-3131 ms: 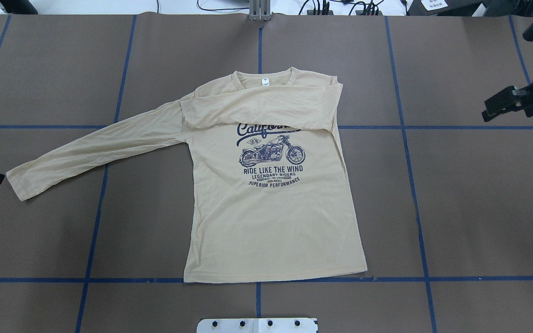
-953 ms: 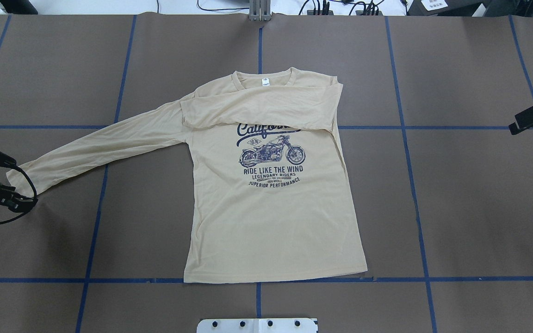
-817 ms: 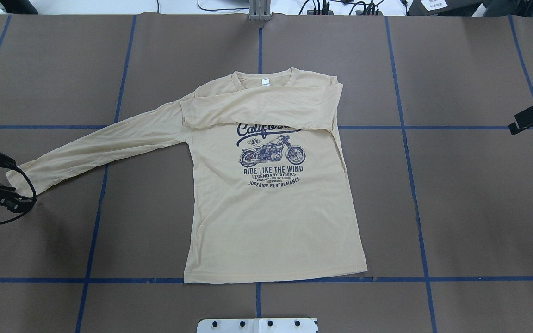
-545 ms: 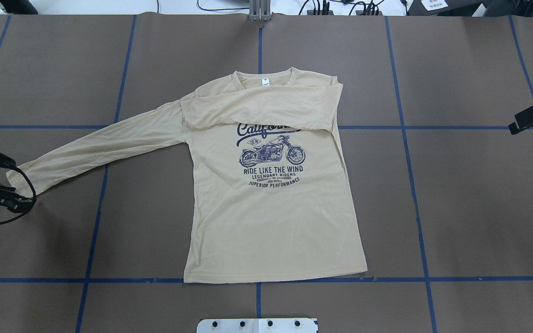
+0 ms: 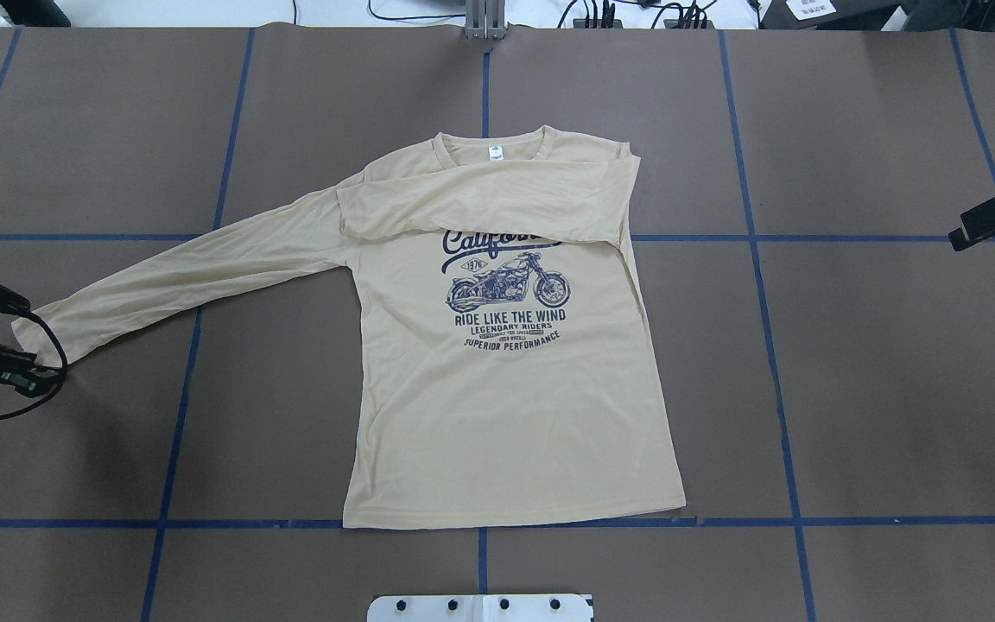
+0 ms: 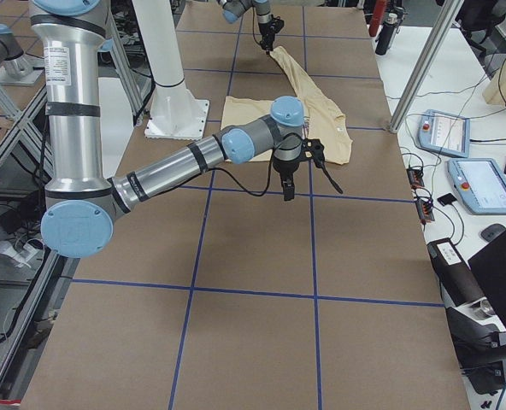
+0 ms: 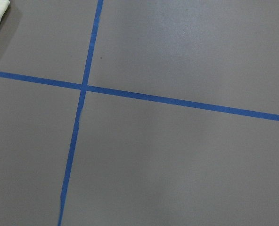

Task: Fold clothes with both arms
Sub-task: 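Lower the left gripper to the other sleeve cuff and grasp it, then carry the sleeve cuff with the left gripper across the shirt body, then release the sleeve and move both grippers to the shirt hem corners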

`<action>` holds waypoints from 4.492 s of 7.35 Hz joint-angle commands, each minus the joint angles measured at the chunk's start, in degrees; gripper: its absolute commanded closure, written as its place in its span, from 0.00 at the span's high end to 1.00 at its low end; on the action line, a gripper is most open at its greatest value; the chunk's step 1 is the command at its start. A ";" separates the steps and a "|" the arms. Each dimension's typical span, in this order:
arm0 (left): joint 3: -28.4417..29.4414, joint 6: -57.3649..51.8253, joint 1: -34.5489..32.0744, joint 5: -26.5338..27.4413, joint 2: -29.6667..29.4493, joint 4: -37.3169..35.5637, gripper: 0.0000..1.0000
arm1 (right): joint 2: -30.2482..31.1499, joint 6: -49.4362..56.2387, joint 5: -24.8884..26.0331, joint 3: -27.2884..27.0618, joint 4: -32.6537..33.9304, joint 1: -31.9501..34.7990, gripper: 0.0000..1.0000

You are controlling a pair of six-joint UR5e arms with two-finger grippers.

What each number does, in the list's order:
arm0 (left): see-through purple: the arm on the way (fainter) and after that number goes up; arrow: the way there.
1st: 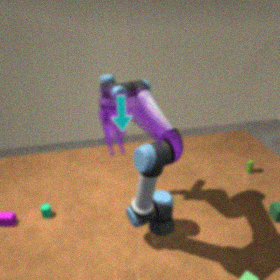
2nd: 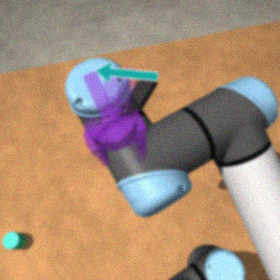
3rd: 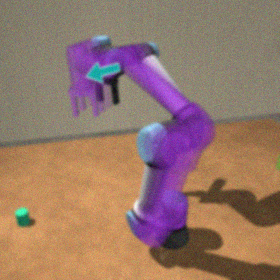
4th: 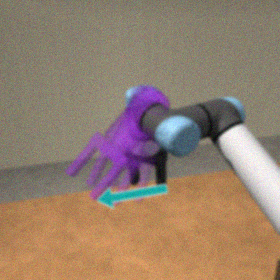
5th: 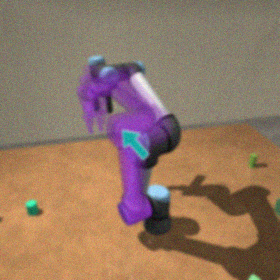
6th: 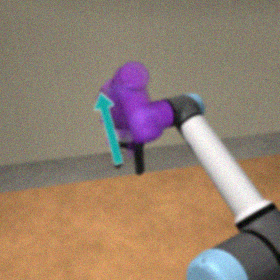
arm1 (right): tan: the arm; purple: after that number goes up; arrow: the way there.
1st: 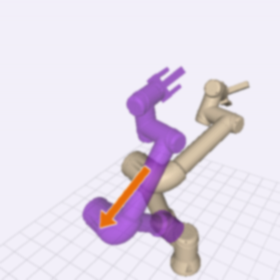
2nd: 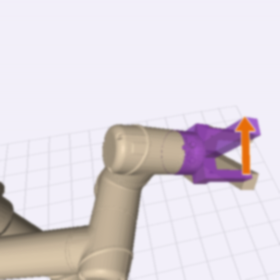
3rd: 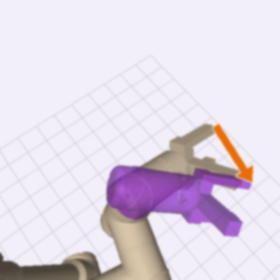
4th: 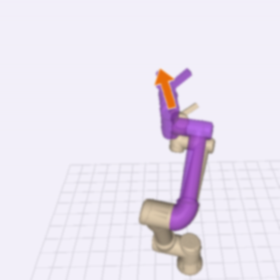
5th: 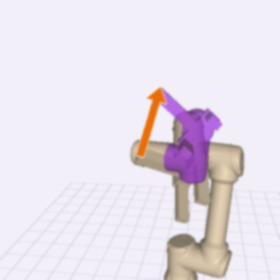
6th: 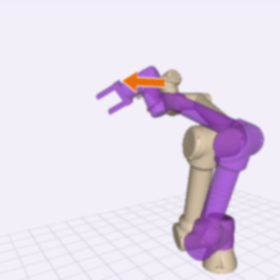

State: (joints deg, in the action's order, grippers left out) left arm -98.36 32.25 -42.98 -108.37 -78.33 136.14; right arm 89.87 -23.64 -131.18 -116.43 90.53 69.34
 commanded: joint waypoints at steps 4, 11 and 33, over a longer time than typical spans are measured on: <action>-6.47 -4.29 -2.27 -5.15 1.86 -1.22 0.00 | -0.04 0.00 -0.04 -0.12 0.00 0.00 1.00; -12.86 -3.52 -6.07 -10.37 -48.77 -65.70 0.00 | -0.13 -0.09 -0.04 0.41 0.00 0.00 1.00; -12.79 32.70 15.63 -5.37 -38.88 -36.30 1.00 | -1.19 -62.53 32.94 -6.35 -23.38 -43.70 1.00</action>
State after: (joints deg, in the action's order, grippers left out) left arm -105.32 65.31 -29.62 -115.41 -124.28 99.71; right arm 88.65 -79.96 -106.12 -121.26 67.18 33.89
